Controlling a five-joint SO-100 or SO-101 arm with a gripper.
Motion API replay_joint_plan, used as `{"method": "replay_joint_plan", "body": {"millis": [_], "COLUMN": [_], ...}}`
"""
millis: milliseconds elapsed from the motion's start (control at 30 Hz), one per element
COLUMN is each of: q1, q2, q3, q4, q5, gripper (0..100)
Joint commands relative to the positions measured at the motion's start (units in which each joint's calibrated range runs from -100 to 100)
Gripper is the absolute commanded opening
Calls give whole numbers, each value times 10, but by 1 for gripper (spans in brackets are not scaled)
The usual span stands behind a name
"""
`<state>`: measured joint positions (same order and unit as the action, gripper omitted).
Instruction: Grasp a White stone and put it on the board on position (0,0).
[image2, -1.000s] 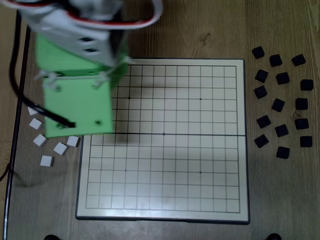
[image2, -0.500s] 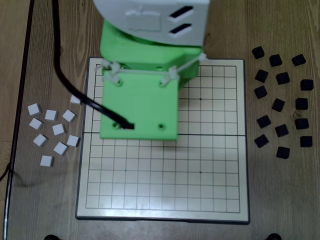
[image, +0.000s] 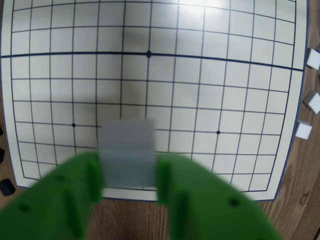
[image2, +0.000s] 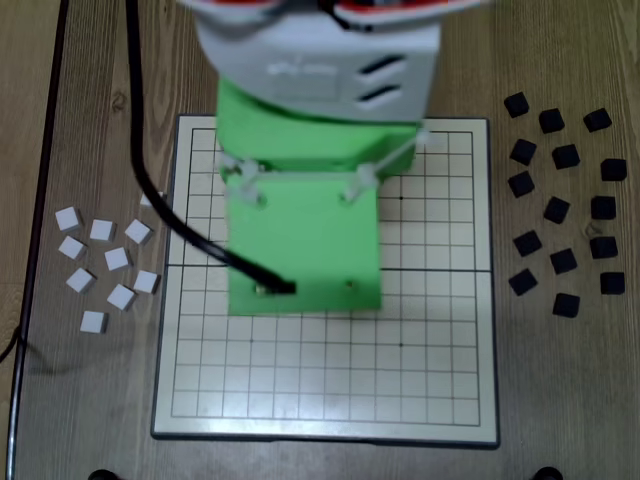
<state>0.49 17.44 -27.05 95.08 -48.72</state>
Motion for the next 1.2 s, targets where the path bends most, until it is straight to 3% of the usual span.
{"method": "replay_joint_plan", "body": {"millis": [0,500,1167], "q1": [3,-3,-2], "q2": [7,58,52], "q3": [-41,86,210], "q4": [-17,-152,-243], "q5": [2,8,5], "gripper": [6,6,6]}}
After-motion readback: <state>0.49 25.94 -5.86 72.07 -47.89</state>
